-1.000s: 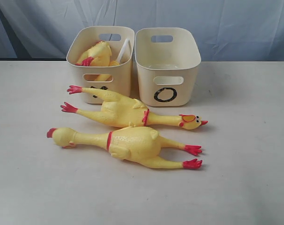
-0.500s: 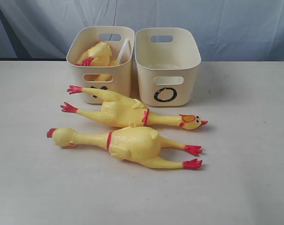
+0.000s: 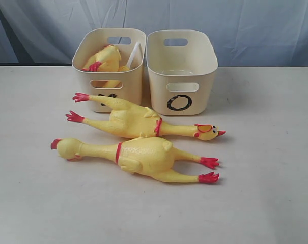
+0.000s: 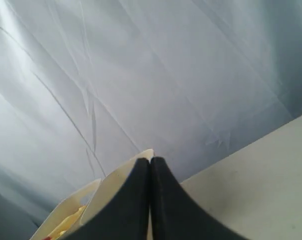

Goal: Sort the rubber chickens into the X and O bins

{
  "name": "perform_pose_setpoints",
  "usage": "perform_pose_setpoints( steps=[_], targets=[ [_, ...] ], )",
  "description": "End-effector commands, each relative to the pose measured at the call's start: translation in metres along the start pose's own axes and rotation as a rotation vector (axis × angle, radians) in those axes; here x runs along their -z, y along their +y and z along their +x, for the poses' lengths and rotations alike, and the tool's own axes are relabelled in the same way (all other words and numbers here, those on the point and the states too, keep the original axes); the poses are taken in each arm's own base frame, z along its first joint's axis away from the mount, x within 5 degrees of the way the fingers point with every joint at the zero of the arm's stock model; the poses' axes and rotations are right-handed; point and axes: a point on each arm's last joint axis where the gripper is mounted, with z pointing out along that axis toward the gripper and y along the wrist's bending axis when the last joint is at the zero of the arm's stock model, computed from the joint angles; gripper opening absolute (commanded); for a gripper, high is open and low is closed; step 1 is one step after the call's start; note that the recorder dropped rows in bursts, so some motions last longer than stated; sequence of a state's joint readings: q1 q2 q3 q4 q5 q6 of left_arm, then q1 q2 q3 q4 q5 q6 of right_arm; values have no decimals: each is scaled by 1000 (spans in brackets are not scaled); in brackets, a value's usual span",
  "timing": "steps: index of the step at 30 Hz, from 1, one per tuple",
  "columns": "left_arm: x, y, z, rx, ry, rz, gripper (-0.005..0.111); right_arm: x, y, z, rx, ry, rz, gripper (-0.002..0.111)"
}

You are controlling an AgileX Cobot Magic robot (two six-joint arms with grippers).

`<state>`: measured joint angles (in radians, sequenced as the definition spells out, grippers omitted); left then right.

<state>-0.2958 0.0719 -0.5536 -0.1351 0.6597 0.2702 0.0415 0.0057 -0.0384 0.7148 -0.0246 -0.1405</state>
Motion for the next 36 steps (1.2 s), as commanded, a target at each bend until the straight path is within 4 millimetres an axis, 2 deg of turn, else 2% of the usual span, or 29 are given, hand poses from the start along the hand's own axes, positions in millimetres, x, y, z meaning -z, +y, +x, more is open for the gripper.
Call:
perform_pose_setpoints(
  steps=[1,5,8,11,15,16,20,22,23,27,32,36],
  targets=[
    [-1,-2,15,21,-97,-22,0,6,26,-23,108,42,-89,-1],
    [-8,-3,27,24,-59,-17,0,5,48,-42,371,127,-158,-1],
    [-9,-1,29,-13,-40,-40,0,-7,62,-56,487,209,-185,-1],
    [-9,1,30,31,-36,-60,0,-24,75,-66,595,304,-231,-1],
    [-9,4,33,41,-9,-97,0,-60,92,-74,669,483,-309,-1],
    [-9,5,33,38,1,-113,0,-75,96,-72,679,559,-343,-1],
    [-8,8,35,34,19,-146,0,-101,106,-69,732,662,-422,-1],
    [-8,9,35,26,22,-156,0,-118,109,-65,737,710,-444,-1],
    [-8,9,35,26,22,-156,0,-133,112,-60,731,748,-456,-1],
    [-8,9,35,24,22,-147,0,-160,122,-42,760,825,-524,-1],
    [-10,9,39,10,46,-125,0,-186,139,-10,803,917,-636,-1],
    [-9,10,41,-6,62,-134,0,-196,157,21,841,997,-729,-1]
  ],
)
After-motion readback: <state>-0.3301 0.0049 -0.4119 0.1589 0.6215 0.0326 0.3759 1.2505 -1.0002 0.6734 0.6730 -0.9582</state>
